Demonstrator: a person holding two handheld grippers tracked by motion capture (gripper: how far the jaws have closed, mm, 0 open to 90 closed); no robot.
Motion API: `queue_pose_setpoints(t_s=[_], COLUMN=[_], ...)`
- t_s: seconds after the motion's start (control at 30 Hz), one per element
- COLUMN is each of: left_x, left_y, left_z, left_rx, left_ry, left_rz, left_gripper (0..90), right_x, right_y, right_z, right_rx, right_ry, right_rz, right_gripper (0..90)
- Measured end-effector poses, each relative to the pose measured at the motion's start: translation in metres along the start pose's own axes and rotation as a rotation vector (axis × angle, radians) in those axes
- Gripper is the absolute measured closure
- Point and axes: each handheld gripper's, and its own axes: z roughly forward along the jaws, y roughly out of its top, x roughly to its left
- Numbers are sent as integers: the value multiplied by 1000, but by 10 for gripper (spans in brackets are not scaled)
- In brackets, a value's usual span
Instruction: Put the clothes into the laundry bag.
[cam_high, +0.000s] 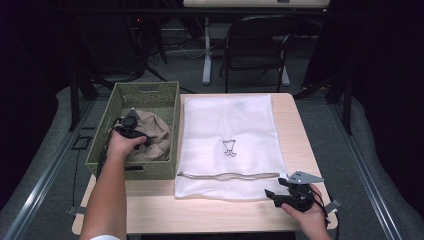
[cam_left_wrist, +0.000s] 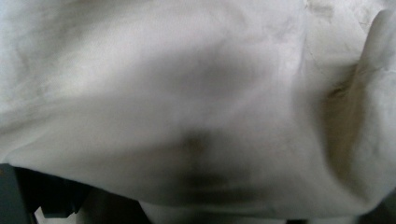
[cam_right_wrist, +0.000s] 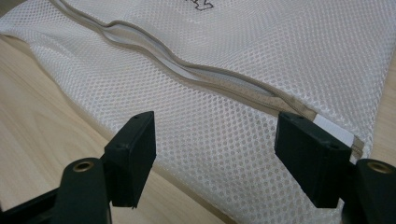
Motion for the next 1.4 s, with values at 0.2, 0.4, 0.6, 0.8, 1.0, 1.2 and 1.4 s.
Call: queue_pose_setpoints(t_s=[0.2, 0.4, 0.6, 0.8, 1.0, 1.2, 1.4], left_x=[-1, 0, 0, 0, -1, -2, -1], left_y=[-1, -1, -1, -2, -3, -3, -3], left_z=[1, 2, 3, 2, 1, 1, 1], left_rx=[-8, -7, -11, -16, -24, -17, -23], left_ry=[4, -3, -2, 3, 3, 13, 8], left_rz=[22, 18, 15, 22, 25, 17, 2], left_gripper=[20, 25, 25, 86, 171, 233, 238], right_x=[0, 0, 0, 0, 0, 0, 0], right_y=[0, 0, 0, 0, 0, 0, 0], right_z=[0, 0, 0, 0, 0, 1, 1], right_rx=[-1, 0, 0, 1, 1, 1, 0], right_ry=[3, 5, 5, 7, 7, 10, 13], right_rz=[-3, -4, -4, -8, -7, -9, -5], right_gripper=[288, 288, 289, 288, 289, 289, 289])
